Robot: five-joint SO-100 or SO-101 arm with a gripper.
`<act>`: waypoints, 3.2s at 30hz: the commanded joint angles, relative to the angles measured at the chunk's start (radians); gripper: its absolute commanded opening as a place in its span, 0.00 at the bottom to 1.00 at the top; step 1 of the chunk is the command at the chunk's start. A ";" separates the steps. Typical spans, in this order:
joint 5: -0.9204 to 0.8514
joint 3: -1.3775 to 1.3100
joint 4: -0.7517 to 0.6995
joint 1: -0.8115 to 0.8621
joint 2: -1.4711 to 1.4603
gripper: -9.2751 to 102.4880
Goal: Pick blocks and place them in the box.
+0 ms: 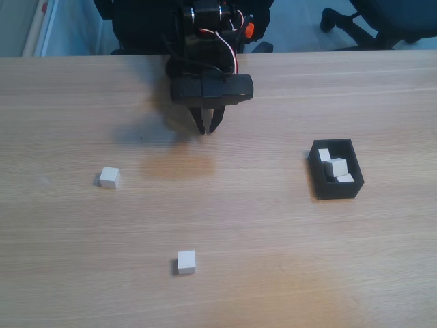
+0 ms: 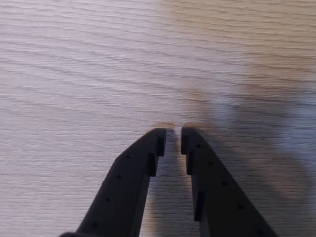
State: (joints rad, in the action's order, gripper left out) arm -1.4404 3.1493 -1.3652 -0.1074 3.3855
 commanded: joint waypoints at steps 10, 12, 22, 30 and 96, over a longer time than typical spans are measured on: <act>-0.006 0.061 -0.055 0.008 0.026 0.08; -0.005 0.061 -0.055 0.008 0.026 0.08; 0.012 0.061 -0.052 0.002 0.026 0.08; 0.049 0.061 -0.048 -0.012 0.026 0.08; 0.015 -0.324 -0.152 0.057 -0.249 0.09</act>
State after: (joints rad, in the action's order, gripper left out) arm -1.4481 2.9391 -1.4174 -0.0537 3.2137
